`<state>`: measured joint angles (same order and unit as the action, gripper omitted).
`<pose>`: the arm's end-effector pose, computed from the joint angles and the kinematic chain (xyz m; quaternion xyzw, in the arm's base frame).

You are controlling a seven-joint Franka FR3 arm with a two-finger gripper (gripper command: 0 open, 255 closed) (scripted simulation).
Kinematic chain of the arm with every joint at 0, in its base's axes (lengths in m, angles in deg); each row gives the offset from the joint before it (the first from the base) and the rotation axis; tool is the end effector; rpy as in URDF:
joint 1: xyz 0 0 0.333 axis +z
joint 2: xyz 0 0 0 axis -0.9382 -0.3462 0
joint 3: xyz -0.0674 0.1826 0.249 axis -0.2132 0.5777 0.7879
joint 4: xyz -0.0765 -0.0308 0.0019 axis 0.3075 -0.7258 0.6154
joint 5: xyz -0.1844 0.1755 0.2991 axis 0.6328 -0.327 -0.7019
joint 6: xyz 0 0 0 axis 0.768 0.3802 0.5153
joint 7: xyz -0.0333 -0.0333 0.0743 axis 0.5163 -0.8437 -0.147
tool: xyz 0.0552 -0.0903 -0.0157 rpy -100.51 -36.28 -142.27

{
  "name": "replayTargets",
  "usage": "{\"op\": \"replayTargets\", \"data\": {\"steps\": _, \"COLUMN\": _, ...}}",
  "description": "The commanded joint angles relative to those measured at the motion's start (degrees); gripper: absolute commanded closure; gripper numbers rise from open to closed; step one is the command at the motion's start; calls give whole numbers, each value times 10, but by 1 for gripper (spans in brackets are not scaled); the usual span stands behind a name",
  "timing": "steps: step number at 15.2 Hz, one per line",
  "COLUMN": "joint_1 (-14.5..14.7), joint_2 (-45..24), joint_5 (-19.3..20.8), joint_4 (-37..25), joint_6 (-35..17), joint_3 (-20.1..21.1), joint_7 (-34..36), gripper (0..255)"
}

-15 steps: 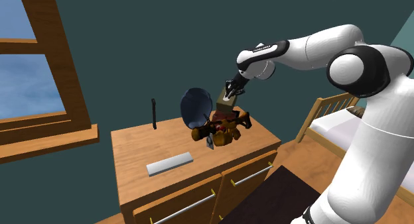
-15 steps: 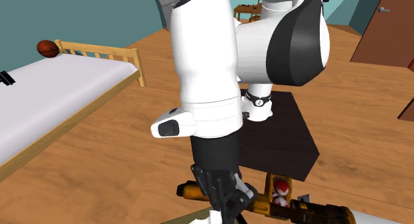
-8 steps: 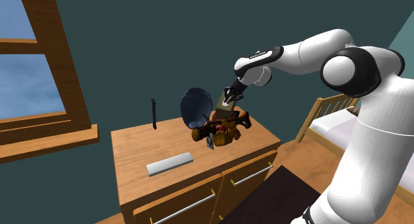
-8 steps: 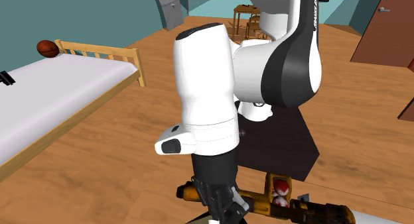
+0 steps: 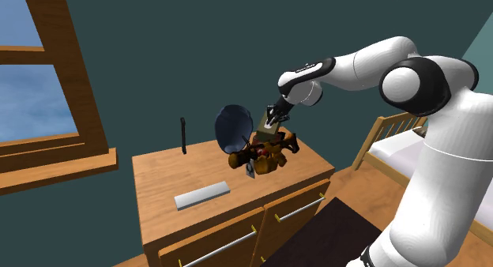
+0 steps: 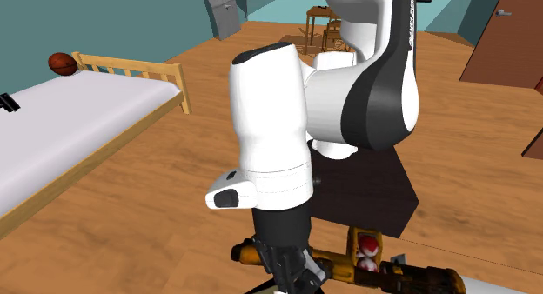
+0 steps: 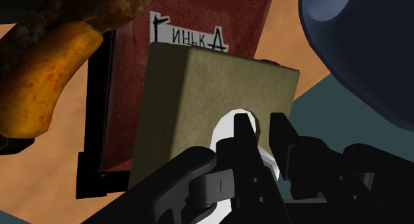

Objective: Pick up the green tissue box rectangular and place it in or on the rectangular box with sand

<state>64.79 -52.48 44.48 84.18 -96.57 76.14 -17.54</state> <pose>0.6003 -0.1751 0.3718 -0.9169 0.3443 -0.1429 0.1429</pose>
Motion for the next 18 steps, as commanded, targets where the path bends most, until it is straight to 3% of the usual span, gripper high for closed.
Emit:
{"op": "replayTargets", "data": {"steps": 1, "joint_1": 0, "joint_2": 0, "joint_5": 0, "joint_4": 0, "joint_6": 0, "joint_3": 0, "joint_7": 0, "gripper": 255}}
{"op": "replayTargets", "data": {"steps": 2, "joint_1": 0, "joint_2": 0, "joint_5": 0, "joint_4": 0, "joint_6": 0, "joint_3": 0, "joint_7": 0, "gripper": 0}}
{"op": "replayTargets", "data": {"steps": 7, "joint_1": 0, "joint_2": 0, "joint_5": 0, "joint_4": 0, "joint_6": 0, "joint_3": 0, "joint_7": 0, "gripper": 0}}
{"op": "replayTargets", "data": {"steps": 11, "joint_1": -1, "joint_2": 57, "joint_5": 34, "joint_4": 7, "joint_6": 47, "joint_3": -15, "joint_7": 21, "gripper": 0}}
{"op": "replayTargets", "data": {"steps": 18, "joint_1": -1, "joint_2": 57, "joint_5": 34, "joint_4": 7, "joint_6": 47, "joint_3": -14, "joint_7": 21, "gripper": 0}}
